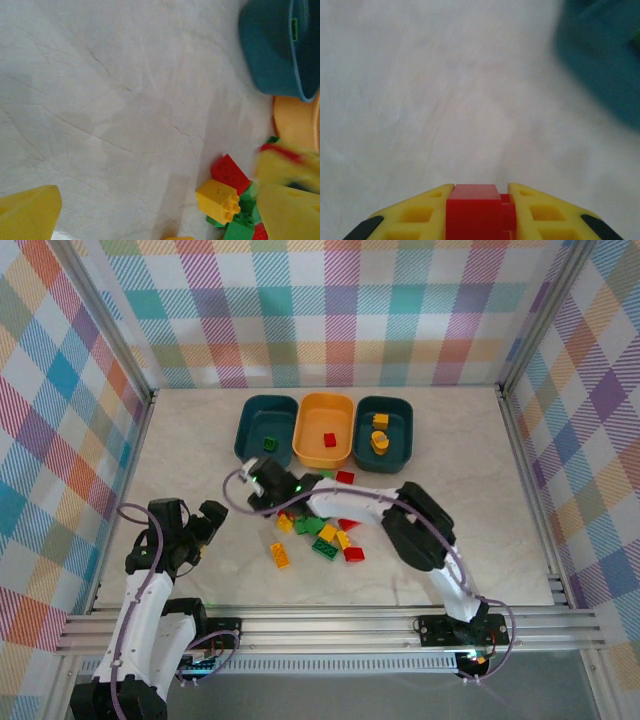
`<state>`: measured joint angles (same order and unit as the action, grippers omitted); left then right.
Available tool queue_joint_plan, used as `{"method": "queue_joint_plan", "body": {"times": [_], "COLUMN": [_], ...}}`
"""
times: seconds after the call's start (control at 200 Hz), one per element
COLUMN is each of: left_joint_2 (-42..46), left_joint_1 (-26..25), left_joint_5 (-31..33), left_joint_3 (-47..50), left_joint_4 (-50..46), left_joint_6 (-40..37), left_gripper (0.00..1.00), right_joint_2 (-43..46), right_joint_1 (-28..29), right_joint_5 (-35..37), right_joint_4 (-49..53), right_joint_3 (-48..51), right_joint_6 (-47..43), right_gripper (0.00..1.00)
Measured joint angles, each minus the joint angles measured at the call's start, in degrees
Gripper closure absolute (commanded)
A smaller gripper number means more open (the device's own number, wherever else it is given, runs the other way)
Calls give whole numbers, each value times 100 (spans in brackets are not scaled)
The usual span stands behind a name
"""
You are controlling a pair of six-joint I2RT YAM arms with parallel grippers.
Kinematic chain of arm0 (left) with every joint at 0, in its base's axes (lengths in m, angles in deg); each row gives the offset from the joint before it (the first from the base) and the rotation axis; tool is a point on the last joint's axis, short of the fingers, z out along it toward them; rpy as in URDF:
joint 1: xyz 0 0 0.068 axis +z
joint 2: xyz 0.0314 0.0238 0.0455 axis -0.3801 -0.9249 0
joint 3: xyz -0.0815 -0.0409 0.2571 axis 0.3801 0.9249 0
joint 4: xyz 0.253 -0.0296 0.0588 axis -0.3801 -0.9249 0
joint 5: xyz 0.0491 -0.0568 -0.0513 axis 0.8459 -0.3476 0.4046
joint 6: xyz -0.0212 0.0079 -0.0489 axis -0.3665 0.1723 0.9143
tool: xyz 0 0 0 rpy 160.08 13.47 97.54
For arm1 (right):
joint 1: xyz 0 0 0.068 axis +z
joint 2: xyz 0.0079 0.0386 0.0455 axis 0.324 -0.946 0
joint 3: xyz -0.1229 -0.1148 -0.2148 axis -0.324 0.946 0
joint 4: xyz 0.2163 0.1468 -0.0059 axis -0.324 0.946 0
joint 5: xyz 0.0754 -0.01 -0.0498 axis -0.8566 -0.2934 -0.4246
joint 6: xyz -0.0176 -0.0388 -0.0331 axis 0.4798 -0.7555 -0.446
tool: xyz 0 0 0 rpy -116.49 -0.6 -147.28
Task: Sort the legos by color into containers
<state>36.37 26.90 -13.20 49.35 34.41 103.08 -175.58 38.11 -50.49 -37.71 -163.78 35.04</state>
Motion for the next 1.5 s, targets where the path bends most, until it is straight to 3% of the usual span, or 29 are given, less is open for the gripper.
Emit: {"method": "queue_joint_plan", "body": {"times": [0.185,0.365,0.54,0.69,0.825,0.925,1.05,1.22,1.365,1.5], "left_joint_2": [-737,-1845,-2037,-2367,-2485,-2406,-2098,-1591,-1069,-345], "left_joint_1": [-219,-1447,-1891,-1917,-1917,-1917,-1917,-1915,-1899,-1886], "left_joint_5": [-960,-1235,-1165,-1156,-1152,-1047,-527,616,1261,1554], "left_joint_3": [365,70,-262,-413,-413,-417,-417,-258,415,1045], "left_joint_4": [1182,1628,2072,2205,2208,2186,1998,1530,1292,1047], "left_joint_6": [57,-243,-339,-411,-444,-452,-361,203,890,1475], "left_gripper": [5,4,2,1,0,0,0,0,0,0], "right_joint_2": [208,-588,-1311,-1561,-1427,-772,656,2459,2671,2393], "right_joint_1": [-1440,-2570,-2667,-2649,-2610,-2518,-2199,-844,330,686], "right_joint_5": [-26,-107,-208,-304,-319,-249,13,389,407,413], "right_joint_4": [-304,105,754,1169,1200,1029,671,61,20,350], "right_joint_3": [-164,-896,-1738,-2267,-2210,-1381,74,1725,2461,2686], "right_joint_6": [608,962,933,813,682,662,691,1115,1711,2168], "right_gripper": [74,72,65,40,38,37,38,36,26,24]}}
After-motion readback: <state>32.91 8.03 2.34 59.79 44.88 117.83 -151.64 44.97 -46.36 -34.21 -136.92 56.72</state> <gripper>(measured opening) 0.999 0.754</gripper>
